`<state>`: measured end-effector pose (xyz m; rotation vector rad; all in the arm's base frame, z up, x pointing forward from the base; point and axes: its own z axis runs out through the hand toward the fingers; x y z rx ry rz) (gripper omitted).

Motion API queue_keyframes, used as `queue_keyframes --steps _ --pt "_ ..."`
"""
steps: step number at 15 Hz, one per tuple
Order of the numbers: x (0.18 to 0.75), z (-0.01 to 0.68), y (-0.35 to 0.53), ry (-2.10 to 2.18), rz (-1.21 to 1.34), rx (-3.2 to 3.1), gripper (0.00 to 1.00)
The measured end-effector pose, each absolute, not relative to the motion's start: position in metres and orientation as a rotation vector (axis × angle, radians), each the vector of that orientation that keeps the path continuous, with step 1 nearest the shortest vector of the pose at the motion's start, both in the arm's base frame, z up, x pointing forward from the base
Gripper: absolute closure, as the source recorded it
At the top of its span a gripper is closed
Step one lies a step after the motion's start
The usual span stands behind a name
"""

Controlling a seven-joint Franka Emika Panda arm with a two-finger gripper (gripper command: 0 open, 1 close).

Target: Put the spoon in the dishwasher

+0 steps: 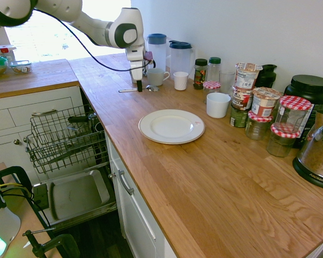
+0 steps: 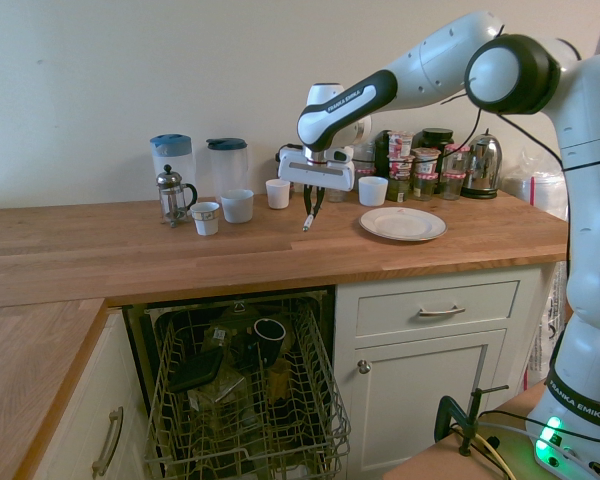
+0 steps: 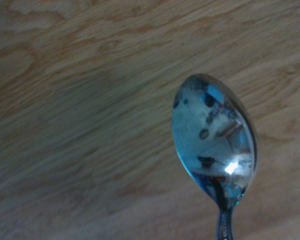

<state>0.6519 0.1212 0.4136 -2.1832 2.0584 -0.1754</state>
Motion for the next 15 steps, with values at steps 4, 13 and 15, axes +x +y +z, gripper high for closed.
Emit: queue_keyframes --steps 4,13,15 --pt "0.582 0.432 0.186 1.883 -0.207 -2.318 1.00" --pt "0.479 0.399 0.282 1.560 -0.222 -2.583 1.00" --pt "0.464 0.390 0.290 1.494 -0.210 -2.630 1.00"
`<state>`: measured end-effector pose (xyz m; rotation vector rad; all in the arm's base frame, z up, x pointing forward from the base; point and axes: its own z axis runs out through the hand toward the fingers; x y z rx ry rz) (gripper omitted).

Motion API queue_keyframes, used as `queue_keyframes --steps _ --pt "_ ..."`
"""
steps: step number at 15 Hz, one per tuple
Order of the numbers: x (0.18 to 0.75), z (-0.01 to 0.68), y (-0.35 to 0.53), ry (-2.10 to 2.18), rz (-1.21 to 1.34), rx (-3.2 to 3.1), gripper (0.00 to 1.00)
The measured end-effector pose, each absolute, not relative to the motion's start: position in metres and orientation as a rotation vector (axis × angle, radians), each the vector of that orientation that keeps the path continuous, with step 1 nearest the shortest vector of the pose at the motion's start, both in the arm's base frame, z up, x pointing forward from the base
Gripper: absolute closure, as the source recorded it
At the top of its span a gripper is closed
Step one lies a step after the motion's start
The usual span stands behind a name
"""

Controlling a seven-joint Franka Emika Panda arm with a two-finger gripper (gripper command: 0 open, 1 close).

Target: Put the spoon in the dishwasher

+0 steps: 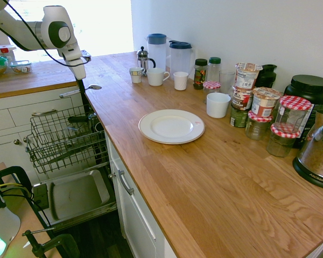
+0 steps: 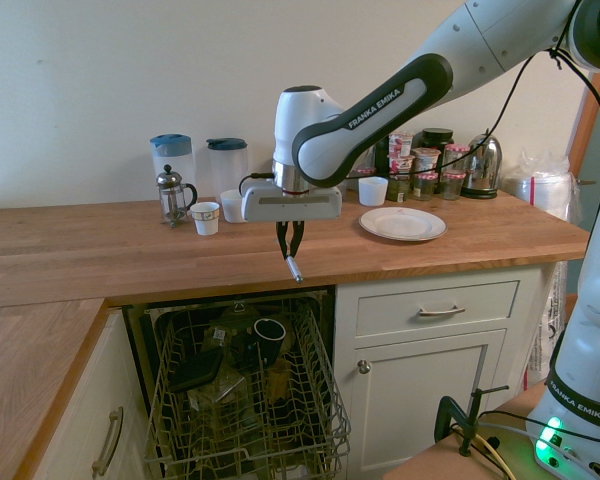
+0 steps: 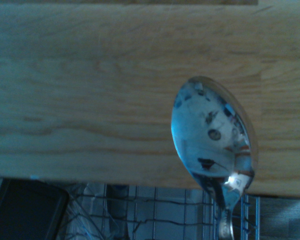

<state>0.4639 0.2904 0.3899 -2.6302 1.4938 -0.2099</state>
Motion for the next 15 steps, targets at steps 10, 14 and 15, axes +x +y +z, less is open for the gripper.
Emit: queue_keyframes --steps 10,14,15 --pt "0.398 0.361 0.336 1.520 -0.236 -2.607 1.00" --pt "0.370 0.326 0.343 1.654 -0.223 -2.519 1.00" --pt "0.367 0.318 0.345 1.696 -0.218 -2.493 1.00"
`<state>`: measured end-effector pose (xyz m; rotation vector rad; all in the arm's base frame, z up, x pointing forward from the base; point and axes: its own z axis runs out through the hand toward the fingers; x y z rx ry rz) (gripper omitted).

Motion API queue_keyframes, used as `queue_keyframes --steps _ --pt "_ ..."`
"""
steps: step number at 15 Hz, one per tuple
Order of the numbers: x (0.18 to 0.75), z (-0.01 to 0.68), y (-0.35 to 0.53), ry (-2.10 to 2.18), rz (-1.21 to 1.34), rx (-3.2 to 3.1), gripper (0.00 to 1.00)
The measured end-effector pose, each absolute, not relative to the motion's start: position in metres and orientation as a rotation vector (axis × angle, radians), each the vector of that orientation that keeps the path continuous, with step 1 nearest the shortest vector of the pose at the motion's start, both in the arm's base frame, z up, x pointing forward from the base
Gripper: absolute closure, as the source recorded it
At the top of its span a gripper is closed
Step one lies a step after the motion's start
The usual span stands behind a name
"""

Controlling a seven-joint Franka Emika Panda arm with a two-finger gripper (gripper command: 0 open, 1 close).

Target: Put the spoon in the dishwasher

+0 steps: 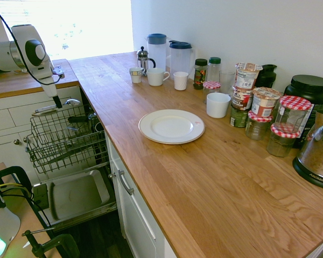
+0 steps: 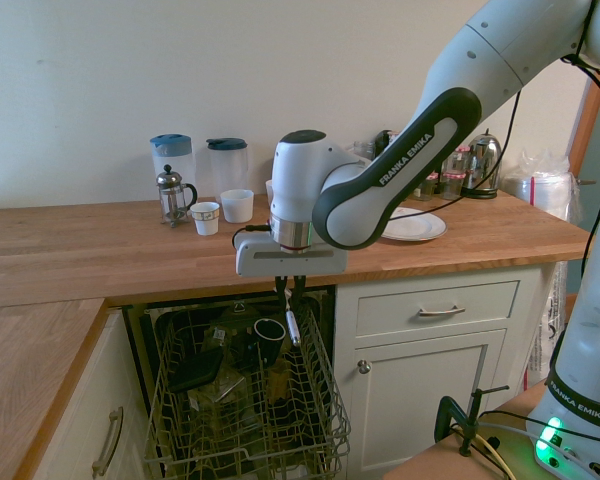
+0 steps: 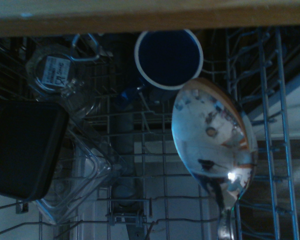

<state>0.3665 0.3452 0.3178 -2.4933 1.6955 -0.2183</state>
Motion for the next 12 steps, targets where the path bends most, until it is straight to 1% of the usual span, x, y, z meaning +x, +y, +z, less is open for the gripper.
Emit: queue_keyframes --steps 6,12 --pt "0.360 0.260 0.346 1.874 -0.165 -2.421 1.00" --pt "0.375 0.206 0.337 1.913 -0.089 -2.414 1.00"
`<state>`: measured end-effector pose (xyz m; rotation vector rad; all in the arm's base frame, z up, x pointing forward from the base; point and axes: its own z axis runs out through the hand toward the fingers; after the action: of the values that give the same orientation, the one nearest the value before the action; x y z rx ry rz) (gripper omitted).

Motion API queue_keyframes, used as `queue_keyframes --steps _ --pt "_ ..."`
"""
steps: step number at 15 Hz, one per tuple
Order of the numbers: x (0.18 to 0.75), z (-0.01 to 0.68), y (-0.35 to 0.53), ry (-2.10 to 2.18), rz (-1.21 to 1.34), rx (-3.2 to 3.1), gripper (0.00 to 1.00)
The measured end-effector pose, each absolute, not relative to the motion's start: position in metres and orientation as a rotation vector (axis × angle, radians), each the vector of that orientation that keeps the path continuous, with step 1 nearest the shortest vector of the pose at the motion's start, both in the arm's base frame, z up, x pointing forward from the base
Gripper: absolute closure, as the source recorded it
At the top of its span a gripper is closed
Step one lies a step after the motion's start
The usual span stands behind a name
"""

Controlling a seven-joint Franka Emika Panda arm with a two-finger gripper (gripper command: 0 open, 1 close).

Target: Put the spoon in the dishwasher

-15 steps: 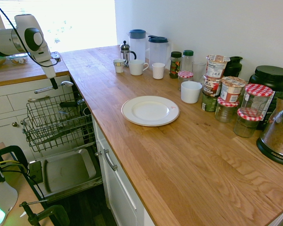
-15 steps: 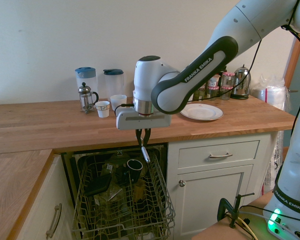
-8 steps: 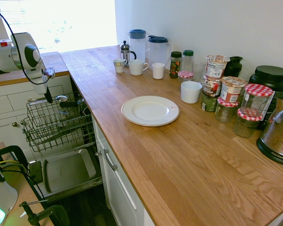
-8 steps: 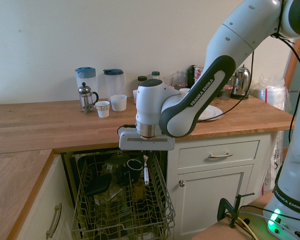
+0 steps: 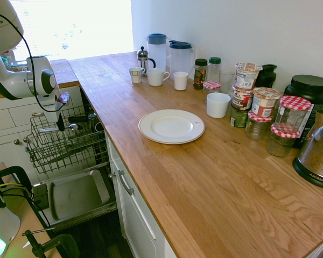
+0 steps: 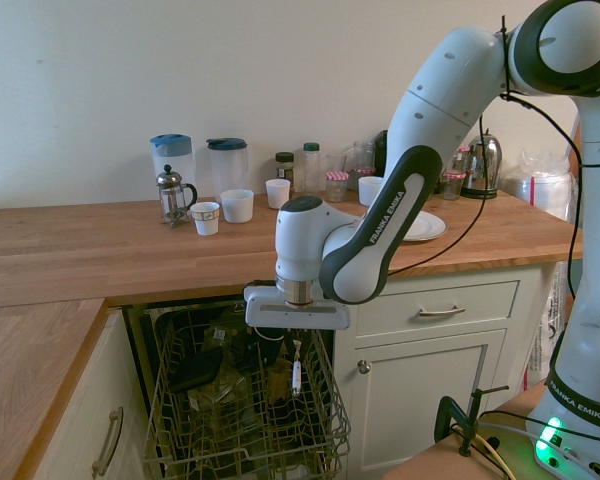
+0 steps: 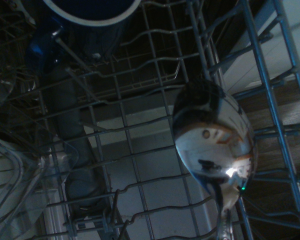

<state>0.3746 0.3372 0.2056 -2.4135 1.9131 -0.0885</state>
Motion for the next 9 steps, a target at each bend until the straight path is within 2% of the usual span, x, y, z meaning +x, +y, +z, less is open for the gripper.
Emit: queue_keyframes --steps 9 --pt "0.408 0.140 0.329 1.942 0.006 -2.444 1.00"
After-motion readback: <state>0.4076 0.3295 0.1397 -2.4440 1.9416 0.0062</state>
